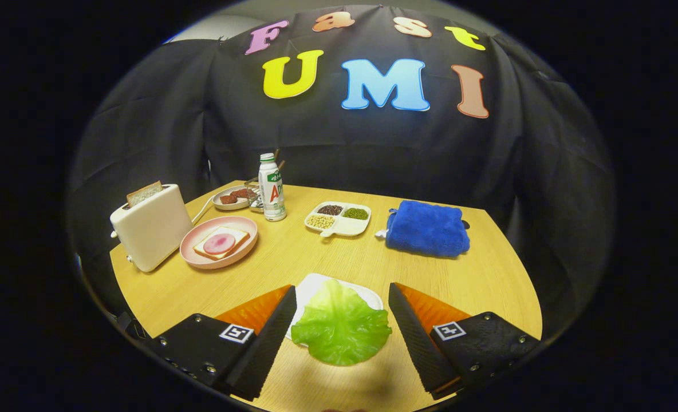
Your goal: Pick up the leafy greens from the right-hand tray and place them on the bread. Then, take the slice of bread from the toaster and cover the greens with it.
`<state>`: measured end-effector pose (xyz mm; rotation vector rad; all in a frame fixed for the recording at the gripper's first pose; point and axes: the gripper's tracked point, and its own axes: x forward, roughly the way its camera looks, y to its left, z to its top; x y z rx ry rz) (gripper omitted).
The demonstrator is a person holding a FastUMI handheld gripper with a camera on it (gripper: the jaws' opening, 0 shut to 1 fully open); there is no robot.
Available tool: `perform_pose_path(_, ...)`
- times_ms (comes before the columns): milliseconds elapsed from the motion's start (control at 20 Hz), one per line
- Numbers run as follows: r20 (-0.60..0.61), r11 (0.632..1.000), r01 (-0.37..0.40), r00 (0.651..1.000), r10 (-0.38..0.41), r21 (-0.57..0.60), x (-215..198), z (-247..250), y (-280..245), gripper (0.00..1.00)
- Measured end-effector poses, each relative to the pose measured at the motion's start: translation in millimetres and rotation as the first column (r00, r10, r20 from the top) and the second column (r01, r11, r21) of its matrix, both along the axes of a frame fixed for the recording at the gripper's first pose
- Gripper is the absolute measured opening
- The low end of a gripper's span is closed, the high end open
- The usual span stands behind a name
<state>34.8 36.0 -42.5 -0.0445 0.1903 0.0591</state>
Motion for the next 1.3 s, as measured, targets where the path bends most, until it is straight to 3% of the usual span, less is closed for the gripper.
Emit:
perform_pose_path(450, -0.162, 0.999, -0.040, 0.986, 0.035, -0.028, 22, -35, 12, 0.98)
perform_pose_path(750, -0.265, 1.000, -0.024, 0.964, 0.026, 0.009, 37, -54, 8, 0.98)
perform_pose_path(1100, -0.422, 1.000, 0.006, 0.906, -0.013, -0.017, 51, -92, 2, 0.97)
perform_pose_path(1150, -0.417, 1.000, 0.000, 0.909, -0.004, -0.008, 59, -91, 4, 0.94)
perform_pose_path(1250, -0.428, 1.000, 0.001, 0.904, -0.008, -0.016, 55, -90, 3, 0.72)
perform_pose_path(1300, -0.403, 1.000, 0.010, 0.915, -0.010, -0.003, 59, -88, 1, 0.71)
